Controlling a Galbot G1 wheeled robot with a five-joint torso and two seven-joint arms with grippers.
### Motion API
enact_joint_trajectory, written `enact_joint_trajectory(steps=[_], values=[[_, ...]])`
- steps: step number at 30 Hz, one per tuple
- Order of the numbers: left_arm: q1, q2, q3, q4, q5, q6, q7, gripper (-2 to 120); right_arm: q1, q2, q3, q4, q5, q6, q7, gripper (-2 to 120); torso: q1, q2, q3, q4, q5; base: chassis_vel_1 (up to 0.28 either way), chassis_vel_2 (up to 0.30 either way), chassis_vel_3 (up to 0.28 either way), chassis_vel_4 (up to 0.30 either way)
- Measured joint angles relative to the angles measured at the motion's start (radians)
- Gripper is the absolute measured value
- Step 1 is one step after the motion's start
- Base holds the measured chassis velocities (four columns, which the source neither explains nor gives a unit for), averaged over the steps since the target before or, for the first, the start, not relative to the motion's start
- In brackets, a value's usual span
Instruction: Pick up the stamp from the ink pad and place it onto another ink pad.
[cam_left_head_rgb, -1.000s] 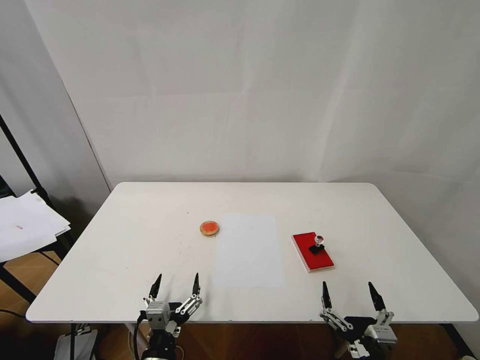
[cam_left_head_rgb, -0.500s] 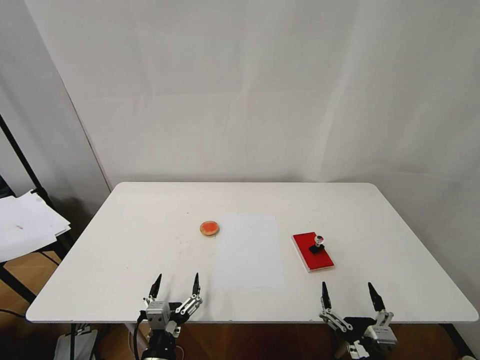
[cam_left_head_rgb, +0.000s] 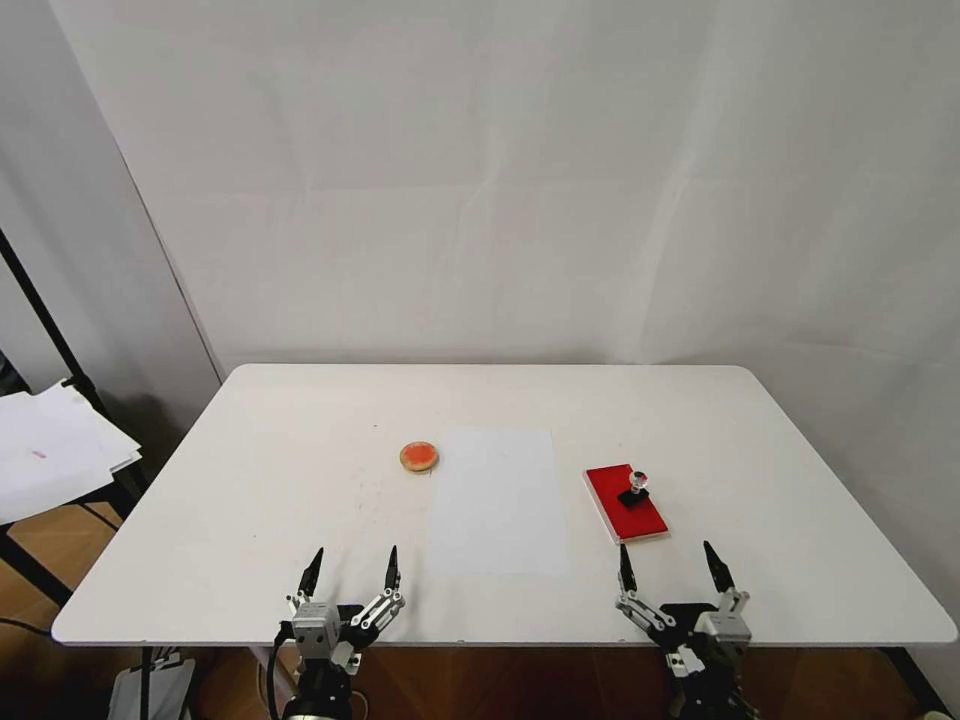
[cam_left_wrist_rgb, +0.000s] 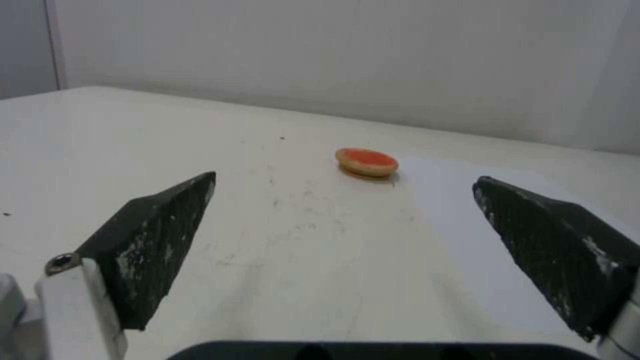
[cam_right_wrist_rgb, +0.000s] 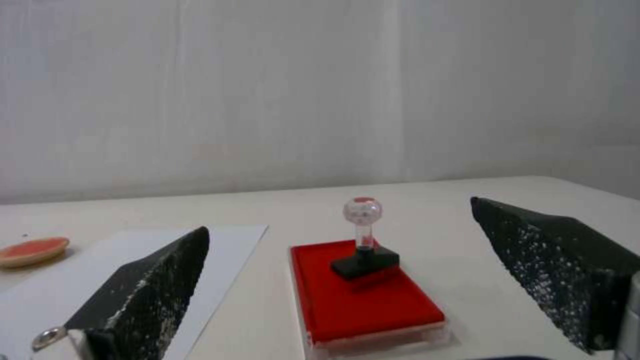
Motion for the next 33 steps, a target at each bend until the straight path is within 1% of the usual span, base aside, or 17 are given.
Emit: enact_joint_trajectory(steps=[3, 7, 8, 12, 21, 27, 33], values=[[0.0, 0.0, 0.0, 0.0, 0.0, 0.0, 0.0, 102, 0.043, -0.018, -0.01, -0.021, 0.023, -0.01, -0.002, 100, 0.0, 0.0, 0.0, 0.0002, 0.0001, 0.0, 0.0, 0.0, 0.0], [0.0, 0.0, 0.0, 0.0, 0.0, 0.0, 0.0, 102, 0.127, -0.068, -0.036, -0.065, 0.095, -0.046, -0.007, 100, 0.0, 0.0, 0.0, 0.0, 0.0, 0.0, 0.0, 0.0, 0.0], [0.0, 0.0, 0.0, 0.0, 0.0, 0.0, 0.0, 102, 0.127, -0.068, -0.036, -0.065, 0.095, -0.046, -0.007, 100, 0.0, 0.0, 0.0, 0.0, 0.0, 0.0, 0.0, 0.0, 0.0], [0.0, 0.0, 0.0, 0.0, 0.0, 0.0, 0.0, 102, 0.188, -0.095, -0.053, -0.137, 0.139, -0.054, -0.005, 100, 0.0, 0.0, 0.0, 0.0, 0.0002, 0.0, 0.0, 0.0, 0.0], [0.0, 0.0, 0.0, 0.0, 0.0, 0.0, 0.0, 102, 0.261, -0.118, -0.082, -0.172, 0.194, -0.084, 0.002, 100, 0.0, 0.0, 0.0, 0.0001, -0.0001, 0.0, 0.0, 0.0, 0.0], [0.0, 0.0, 0.0, 0.0, 0.0, 0.0, 0.0, 102, 0.269, -0.123, -0.083, -0.172, 0.215, -0.093, 0.002, 99, 0.0, 0.0, 0.0, 0.0, 0.0, 0.0, 0.0, 0.0, 0.0], [0.0, 0.0, 0.0, 0.0, 0.0, 0.0, 0.0, 102, 0.277, -0.128, -0.089, -0.17, 0.249, -0.123, 0.006, 98, 0.0, 0.0, 0.0, 0.0001, 0.0, 0.0, 0.0, 0.0, 0.0]])
